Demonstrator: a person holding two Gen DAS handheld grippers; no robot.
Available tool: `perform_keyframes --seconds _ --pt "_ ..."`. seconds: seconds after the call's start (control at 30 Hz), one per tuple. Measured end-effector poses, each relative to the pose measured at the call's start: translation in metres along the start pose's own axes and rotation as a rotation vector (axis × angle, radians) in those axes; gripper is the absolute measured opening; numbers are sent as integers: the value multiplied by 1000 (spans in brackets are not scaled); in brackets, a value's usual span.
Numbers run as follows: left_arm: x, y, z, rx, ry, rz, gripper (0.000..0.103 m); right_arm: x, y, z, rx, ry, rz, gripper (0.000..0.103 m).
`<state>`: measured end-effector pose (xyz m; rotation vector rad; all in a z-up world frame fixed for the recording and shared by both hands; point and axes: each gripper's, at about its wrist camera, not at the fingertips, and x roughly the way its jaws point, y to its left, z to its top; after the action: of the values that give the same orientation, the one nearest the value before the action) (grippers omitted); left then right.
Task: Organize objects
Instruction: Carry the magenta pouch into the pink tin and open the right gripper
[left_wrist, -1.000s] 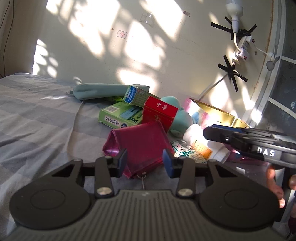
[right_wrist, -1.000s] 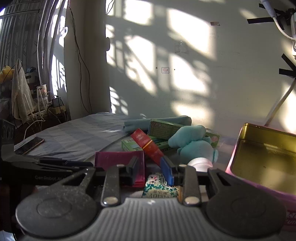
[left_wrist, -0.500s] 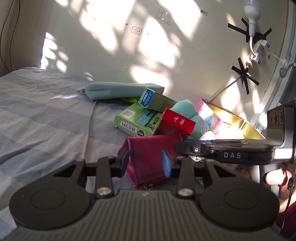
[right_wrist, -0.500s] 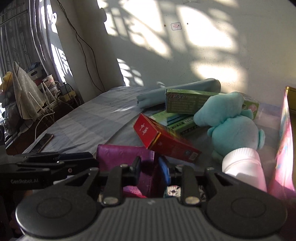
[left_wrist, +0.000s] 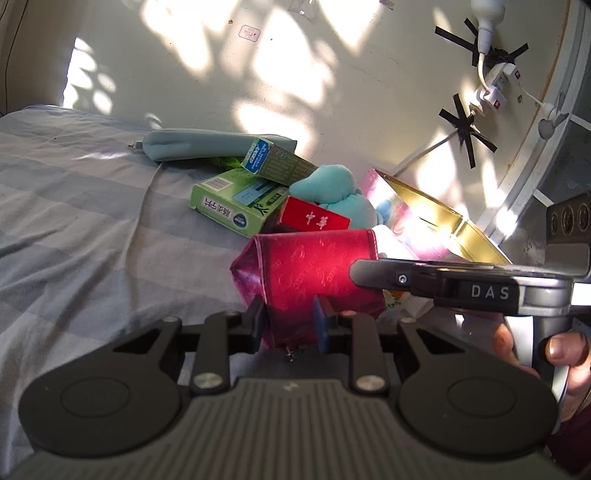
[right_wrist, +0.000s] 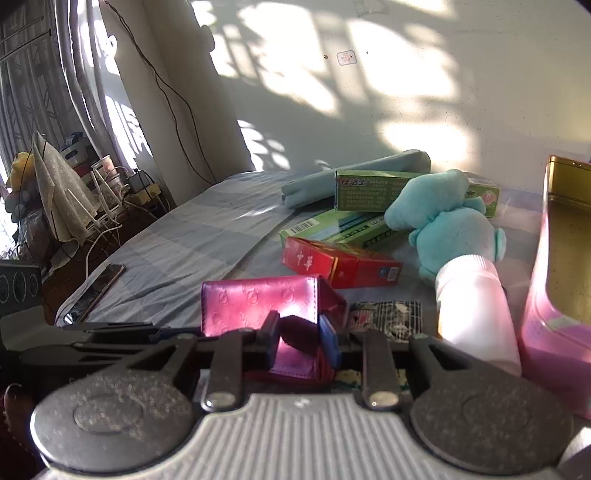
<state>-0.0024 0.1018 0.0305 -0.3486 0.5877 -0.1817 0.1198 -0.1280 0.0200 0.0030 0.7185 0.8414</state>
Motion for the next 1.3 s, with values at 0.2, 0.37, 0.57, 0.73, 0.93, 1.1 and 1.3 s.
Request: perform_keyframes --seconds 0.2,0.37,0.57,0.73,0.93,1.1,1.3 --pt "-12 -45 8 68 -56 -28 30 -54 -3 -5 -26 -106 -36 24" --pt "7 -93 29 173 -82 -79 30 -104 -25 3 -24 -210 -122 24" --pt "53 -153 49 267 -89 -163 30 -146 -72 7 8 -299 -263 24" --pt "95 -190 51 320 -69 -205 30 -160 -121 5 66 -323 -359 25" --pt "137 -215 48 344 -19 -207 30 -157 -167 -5 140 -311 -433 26" --pt "157 -229 43 397 -1 -166 32 -145 -191 -16 190 -289 -469 29" --pt "150 -230 39 439 -30 -111 40 -134 -193 -20 207 -289 -584 43"
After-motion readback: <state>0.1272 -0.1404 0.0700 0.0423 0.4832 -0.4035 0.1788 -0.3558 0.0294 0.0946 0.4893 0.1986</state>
